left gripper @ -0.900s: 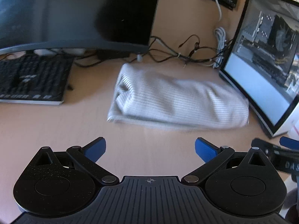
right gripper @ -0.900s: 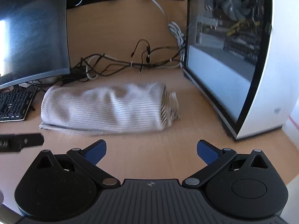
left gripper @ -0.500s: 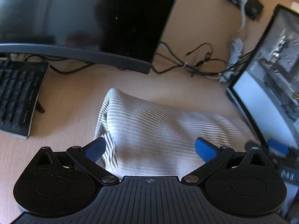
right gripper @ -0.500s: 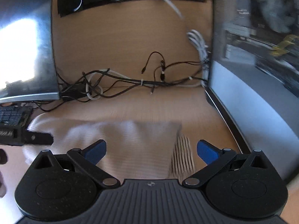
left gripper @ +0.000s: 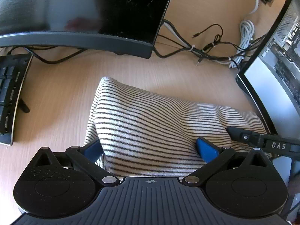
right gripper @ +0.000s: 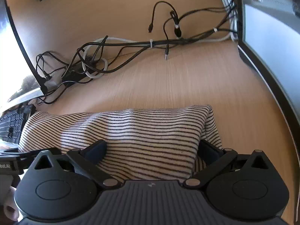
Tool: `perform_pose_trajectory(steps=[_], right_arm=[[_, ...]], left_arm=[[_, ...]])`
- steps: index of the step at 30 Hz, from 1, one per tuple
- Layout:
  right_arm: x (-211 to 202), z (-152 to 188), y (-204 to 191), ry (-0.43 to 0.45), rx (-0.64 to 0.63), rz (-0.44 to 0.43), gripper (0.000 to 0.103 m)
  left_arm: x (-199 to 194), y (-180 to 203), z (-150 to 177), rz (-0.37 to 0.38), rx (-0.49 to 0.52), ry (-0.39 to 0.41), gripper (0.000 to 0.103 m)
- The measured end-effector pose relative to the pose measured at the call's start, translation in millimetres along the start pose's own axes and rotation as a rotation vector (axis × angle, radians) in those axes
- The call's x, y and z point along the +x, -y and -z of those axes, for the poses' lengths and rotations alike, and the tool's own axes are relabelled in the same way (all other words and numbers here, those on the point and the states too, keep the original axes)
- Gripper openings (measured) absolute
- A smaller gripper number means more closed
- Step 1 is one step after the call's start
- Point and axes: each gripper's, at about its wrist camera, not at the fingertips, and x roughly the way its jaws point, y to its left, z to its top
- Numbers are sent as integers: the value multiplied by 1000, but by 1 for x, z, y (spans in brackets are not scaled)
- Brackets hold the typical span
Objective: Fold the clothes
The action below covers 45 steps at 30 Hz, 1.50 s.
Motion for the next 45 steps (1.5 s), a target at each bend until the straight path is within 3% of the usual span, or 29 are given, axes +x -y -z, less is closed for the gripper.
perform_pose_trajectory(steps=[5,15,23,31,34,39,40,42,45], right_arm=[[-11,25,-5,-8,-20,22,103],[-80,121,-50,125,-70,121,103],[-90,126,-41,35,-70,70,103],[-113,157,-45,117,-201,126,103],[-134,159,-38,165,-275,144,103],[-191,166,-47,297,-503,114,102],[-198,170,-54,303,-577,93,99],[-201,178,-67,273,-678,59,78],[-190,198,-90,221,-835,-2,78]], left_arm=[[-16,0,21,-8,-5,-26,103],[-82,16,110,14,7,-59,103],[-107,39,146,-32,-41,-28,103],[-112,31,154,-25,-25,28,103],[-117,17,144,-1,6,25,103],[-175,-16,146,-89,-131,131,103],[-184,-17,150,-127,-144,139,103],[-200,-14,158,-219,-160,136,103],[-214,-5,170,-293,-143,115,103]])
